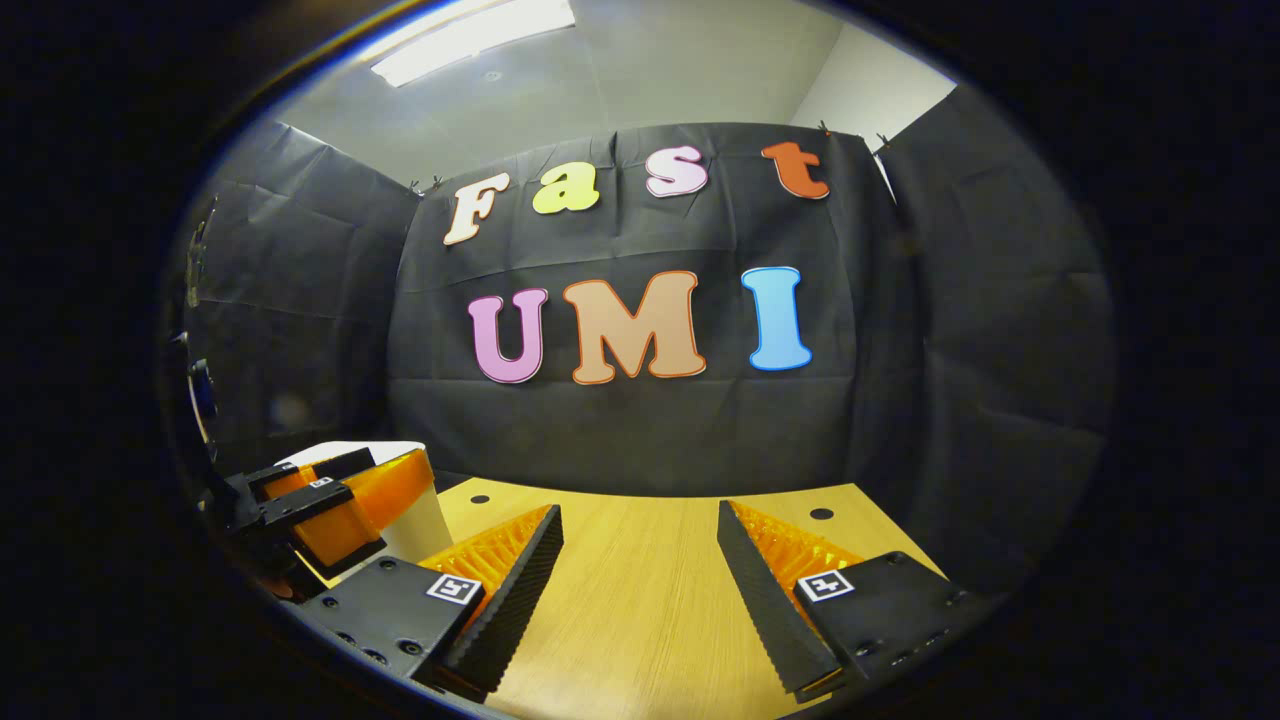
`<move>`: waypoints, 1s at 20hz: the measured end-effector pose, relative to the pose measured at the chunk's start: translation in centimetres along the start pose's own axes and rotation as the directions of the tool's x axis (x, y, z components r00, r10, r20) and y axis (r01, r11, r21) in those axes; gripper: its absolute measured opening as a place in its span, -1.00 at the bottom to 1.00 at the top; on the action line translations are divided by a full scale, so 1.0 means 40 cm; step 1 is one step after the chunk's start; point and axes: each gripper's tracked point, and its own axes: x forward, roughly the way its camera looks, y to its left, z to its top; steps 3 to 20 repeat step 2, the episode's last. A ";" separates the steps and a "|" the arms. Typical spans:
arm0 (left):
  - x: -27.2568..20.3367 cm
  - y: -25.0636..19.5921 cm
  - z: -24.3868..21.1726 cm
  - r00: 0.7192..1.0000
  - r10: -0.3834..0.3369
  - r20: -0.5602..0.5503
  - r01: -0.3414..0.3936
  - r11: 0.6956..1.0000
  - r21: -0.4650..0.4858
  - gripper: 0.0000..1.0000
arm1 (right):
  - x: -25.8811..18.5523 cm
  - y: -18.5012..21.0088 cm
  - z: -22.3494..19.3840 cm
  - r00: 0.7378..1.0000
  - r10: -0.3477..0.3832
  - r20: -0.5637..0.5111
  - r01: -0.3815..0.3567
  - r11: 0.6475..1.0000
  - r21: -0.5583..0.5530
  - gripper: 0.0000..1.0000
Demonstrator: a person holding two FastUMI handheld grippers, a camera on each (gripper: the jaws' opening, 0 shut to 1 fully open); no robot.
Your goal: Press the lid of the desktop garbage bin to open it, pick up the crumpled paper on the desktop and throw it into the bin, then pick up the pop can on the desktop and drop it into the bin, and finally close the garbage bin lid.
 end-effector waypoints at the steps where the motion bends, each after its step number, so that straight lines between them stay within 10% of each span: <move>1: -0.001 0.002 -0.007 1.000 -0.001 -0.009 0.001 1.000 -0.001 0.89 | -0.004 -0.002 0.001 1.000 -0.008 0.003 0.008 1.000 -0.002 0.96; 20: -0.004 0.007 -0.013 1.000 0.001 -0.017 -0.001 1.000 -0.004 0.87 | -0.007 -0.002 0.003 1.000 -0.013 0.003 0.013 1.000 0.001 0.96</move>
